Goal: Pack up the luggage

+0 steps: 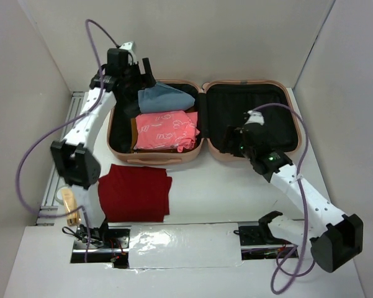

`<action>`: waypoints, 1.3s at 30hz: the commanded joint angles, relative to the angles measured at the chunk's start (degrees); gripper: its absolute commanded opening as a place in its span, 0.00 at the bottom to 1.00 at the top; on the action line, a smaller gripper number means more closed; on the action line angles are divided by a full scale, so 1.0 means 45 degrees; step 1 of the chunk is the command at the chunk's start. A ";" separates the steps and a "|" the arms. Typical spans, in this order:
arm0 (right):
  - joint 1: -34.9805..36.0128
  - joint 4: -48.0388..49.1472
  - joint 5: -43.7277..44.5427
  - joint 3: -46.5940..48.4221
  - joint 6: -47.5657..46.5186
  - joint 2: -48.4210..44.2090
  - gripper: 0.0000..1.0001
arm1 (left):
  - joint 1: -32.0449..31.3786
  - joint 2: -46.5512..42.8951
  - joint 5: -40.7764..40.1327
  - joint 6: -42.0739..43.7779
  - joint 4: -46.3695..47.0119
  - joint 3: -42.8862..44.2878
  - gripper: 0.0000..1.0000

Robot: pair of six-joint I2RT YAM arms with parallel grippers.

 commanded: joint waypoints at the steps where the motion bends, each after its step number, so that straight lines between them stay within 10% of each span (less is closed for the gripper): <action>1: 0.2188 0.0605 -0.0085 0.0699 0.0060 -0.0319 0.96 | -0.0181 -0.3352 -0.1343 -0.1361 -0.1283 -0.2923 1.00; 10: 1.1763 0.1326 0.5367 0.1108 0.3748 0.4032 1.00 | -0.1409 -1.2580 -0.3495 -0.5679 -0.1634 -1.3026 1.00; 20: 1.0656 0.5678 0.1702 0.0697 0.6684 0.7646 1.00 | -0.1665 -1.5475 -0.4512 -0.6757 -0.5404 -1.2444 1.00; 32: 1.0614 0.5427 -0.0646 0.2653 0.6662 1.0988 1.00 | -0.1665 -1.6609 -0.5036 -0.6035 -0.5933 -1.2737 1.00; 37: 1.0886 0.5765 -0.1004 0.2494 0.6956 1.1107 0.83 | -0.1549 -1.6864 -0.5350 -0.6034 -0.6050 -1.2737 1.00; 39: 1.1003 0.5276 -0.0457 0.2865 0.6684 1.0991 0.58 | -0.1548 -1.6864 -0.5350 -0.5917 -0.6050 -1.2621 1.00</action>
